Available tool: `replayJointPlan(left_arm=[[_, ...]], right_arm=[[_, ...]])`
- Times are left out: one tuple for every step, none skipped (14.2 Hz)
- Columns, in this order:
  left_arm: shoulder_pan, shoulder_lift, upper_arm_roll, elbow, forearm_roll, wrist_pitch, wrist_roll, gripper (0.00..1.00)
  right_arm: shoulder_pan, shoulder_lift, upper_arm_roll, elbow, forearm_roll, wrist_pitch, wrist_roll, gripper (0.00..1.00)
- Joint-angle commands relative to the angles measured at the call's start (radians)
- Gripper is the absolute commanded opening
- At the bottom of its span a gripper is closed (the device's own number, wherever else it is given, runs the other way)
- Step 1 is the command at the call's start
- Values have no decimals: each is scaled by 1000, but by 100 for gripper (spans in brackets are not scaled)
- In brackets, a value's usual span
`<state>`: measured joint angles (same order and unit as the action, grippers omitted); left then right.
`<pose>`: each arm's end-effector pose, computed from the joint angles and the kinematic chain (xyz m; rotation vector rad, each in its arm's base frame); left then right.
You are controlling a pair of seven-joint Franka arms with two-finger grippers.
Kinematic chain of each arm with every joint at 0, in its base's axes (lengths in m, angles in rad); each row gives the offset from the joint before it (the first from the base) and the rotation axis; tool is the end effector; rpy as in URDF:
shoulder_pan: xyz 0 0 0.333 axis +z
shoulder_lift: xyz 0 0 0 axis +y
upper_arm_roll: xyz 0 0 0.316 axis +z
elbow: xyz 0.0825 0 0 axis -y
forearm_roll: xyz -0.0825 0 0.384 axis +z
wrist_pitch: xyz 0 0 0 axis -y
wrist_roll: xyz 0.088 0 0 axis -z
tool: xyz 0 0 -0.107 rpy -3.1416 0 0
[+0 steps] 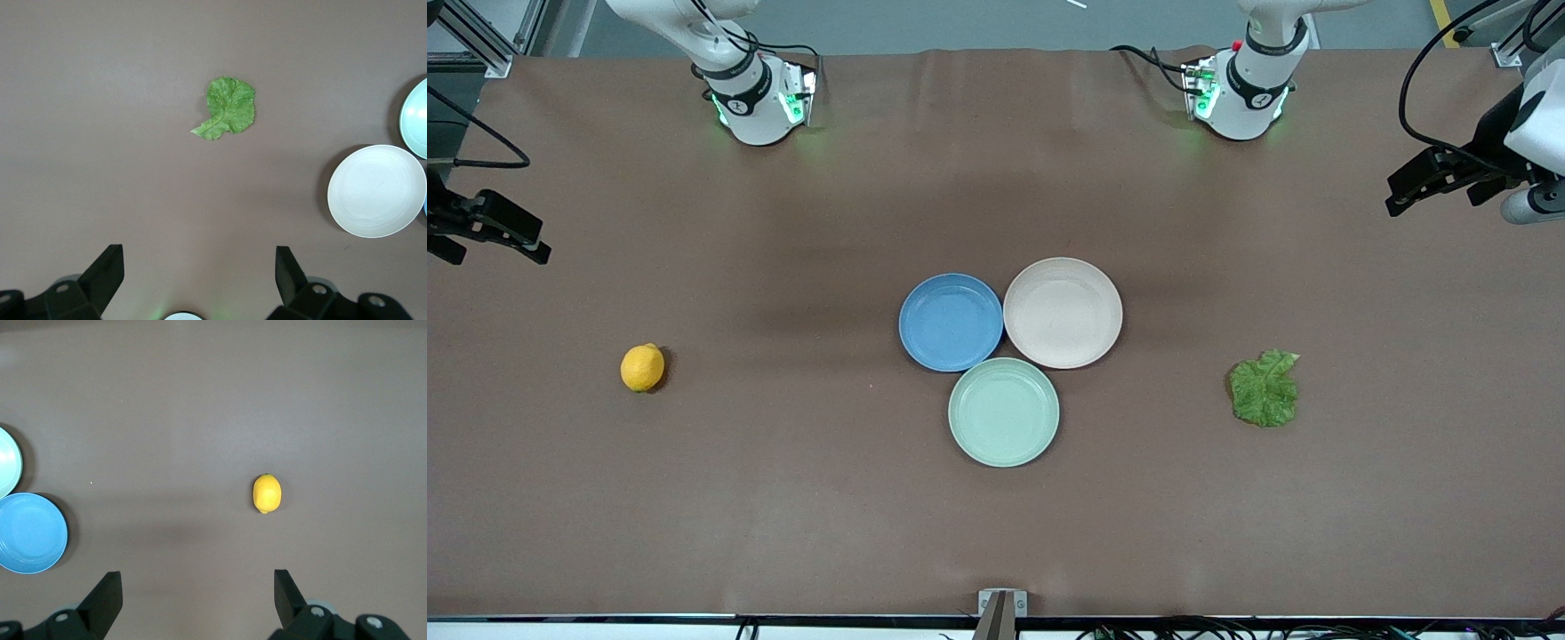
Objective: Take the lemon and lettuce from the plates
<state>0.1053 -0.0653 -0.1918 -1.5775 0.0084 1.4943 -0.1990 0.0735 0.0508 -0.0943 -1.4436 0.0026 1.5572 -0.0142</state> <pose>0.5245 -0.0483 0.6494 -3.1132 -0.1770 0.0249 0.5694 -0.0100 0.6548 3.1367 -0.0097 0.0988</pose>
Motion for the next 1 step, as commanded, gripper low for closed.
replayJointPlan(left_arm=[[-1,7,-1,24,7,1,23,100]], right_arm=[[-7,4,7,17,0,-14,5,100]])
